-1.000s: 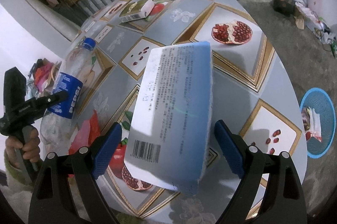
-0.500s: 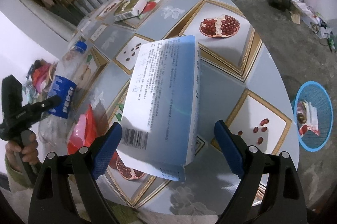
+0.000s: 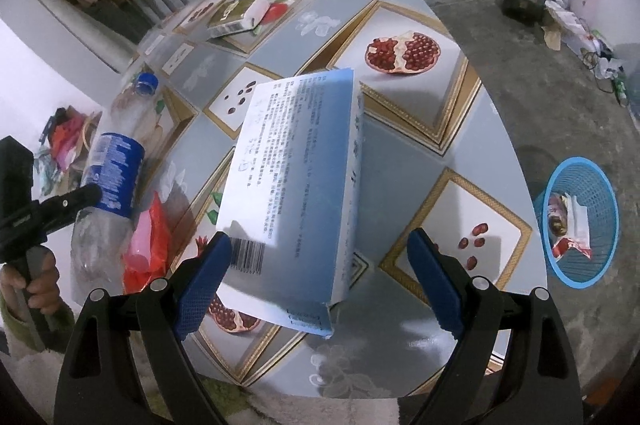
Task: Collect trash
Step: 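Hold the Pepsi bottle in the left tool while the right tool holds the white-blue box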
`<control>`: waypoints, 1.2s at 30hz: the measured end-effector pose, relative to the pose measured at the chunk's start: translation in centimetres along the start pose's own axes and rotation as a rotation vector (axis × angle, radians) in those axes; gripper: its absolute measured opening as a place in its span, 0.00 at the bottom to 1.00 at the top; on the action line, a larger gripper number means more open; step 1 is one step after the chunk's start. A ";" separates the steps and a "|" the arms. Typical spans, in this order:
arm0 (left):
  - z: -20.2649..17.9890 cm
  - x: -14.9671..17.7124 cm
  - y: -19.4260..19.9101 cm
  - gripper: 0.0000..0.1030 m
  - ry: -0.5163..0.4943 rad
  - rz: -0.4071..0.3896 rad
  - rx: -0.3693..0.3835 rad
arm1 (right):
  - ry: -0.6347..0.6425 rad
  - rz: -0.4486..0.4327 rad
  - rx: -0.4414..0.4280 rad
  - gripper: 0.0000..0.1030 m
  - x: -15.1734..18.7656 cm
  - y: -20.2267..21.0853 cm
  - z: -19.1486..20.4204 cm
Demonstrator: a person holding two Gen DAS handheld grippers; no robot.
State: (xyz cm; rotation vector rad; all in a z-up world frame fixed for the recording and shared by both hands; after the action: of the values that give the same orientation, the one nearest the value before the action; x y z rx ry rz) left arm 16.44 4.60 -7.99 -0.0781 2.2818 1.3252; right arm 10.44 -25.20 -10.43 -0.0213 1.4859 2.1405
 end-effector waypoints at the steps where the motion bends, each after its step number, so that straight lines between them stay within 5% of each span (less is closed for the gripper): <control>1: 0.1 -0.3 0.0 0.65 -0.001 -0.005 -0.005 | 0.000 -0.002 0.001 0.84 -0.1 -0.1 0.1; 17: 0.8 -2.9 -2.0 0.65 -0.059 -0.010 -0.142 | -0.009 -0.023 -0.015 0.84 -1.2 -1.1 0.8; 36: 1.9 -2.7 -1.4 0.63 -0.017 -0.039 -0.105 | 0.014 0.007 0.014 0.84 -1.4 -1.8 2.6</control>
State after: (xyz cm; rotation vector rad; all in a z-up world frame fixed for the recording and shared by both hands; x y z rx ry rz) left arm 19.93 4.91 -8.64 -0.1451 2.1852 1.4196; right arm 13.15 -23.05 -10.49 -0.0263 1.5110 2.1391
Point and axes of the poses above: each gripper's, at about its wrist camera, not at the fingertips, and y roughly against the way its jaws point, z to its left, x to its underside, the point moved 6 cm from there along -y, roughly the way its jaws point, and after that the axes turned 12 degrees about -y, right-handed, at the moved point
